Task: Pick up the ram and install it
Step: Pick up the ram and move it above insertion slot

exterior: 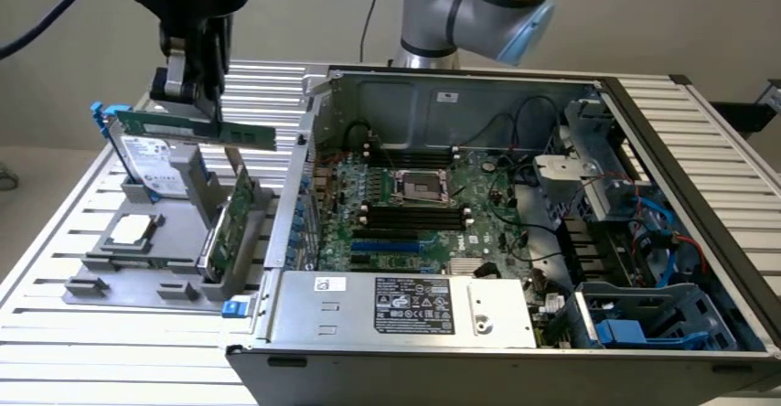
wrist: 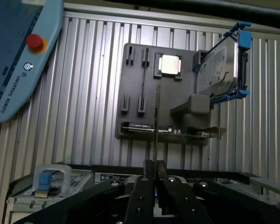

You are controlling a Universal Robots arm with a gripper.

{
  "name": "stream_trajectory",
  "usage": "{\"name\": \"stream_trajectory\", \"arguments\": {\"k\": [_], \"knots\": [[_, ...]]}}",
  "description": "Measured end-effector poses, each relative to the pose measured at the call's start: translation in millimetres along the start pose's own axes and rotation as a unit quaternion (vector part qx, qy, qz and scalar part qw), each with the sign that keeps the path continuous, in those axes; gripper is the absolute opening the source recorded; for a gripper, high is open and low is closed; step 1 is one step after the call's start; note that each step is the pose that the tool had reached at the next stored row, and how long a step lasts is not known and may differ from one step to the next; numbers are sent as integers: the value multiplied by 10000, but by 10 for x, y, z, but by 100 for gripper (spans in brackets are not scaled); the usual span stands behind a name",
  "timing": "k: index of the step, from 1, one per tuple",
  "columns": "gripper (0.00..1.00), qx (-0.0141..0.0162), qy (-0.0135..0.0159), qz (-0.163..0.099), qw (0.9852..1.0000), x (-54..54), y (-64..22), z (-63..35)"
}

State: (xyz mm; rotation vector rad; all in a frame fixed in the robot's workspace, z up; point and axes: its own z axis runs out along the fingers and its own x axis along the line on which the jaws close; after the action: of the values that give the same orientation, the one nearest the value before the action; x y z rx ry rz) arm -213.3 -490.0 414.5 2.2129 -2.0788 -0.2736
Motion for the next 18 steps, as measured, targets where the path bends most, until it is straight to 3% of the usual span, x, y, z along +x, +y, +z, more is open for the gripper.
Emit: {"name": "stream_trajectory", "arguments": {"k": [18], "knots": [[14,-8,-97,-48,9999,33,-803,-151]]}}
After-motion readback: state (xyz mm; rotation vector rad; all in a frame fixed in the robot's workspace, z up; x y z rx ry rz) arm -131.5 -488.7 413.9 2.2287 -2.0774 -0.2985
